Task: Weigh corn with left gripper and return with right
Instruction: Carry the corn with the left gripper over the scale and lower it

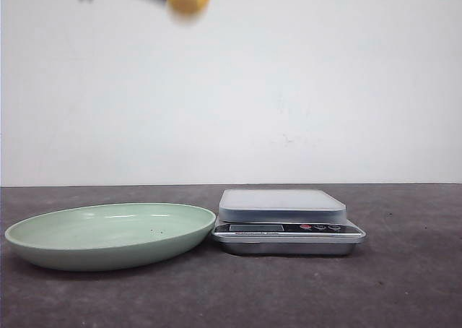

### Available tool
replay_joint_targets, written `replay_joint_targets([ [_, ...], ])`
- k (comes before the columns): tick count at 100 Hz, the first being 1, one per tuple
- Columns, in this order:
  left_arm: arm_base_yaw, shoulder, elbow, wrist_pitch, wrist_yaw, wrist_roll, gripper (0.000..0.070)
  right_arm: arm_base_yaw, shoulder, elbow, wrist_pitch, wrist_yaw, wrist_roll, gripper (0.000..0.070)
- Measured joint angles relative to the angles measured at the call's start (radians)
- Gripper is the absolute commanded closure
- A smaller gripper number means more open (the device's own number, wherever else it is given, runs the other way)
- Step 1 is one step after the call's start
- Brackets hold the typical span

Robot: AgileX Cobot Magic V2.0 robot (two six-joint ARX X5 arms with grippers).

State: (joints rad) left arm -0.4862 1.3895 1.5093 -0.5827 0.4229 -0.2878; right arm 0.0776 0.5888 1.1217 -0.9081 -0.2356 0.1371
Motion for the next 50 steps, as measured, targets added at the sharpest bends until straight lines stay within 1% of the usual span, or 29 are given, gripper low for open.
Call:
replay_joint_targets([
  [10, -0.003, -0.017, 0.068, 0.055, 0.001, -0.042, 0.07, 0.007, 0.0, 0.0, 0.0, 0.004, -0.002, 0.0005],
  [20, -0.003, -0.016, 0.098, 0.058, -0.01, -0.072, 0.07, 0.008, 0.0, 0.0, 0.003, 0.004, -0.003, 0.0005],
  [32, -0.015, 0.017, 0.098, 0.044, -0.048, -0.084, 0.0699, 0.008, 0.0, 0.0, 0.008, 0.004, -0.003, 0.0005],
  [50, -0.064, 0.164, 0.098, 0.021, -0.051, -0.094, 0.0699, 0.014, 0.0, 0.0, 0.008, 0.004, -0.003, 0.0005],
])
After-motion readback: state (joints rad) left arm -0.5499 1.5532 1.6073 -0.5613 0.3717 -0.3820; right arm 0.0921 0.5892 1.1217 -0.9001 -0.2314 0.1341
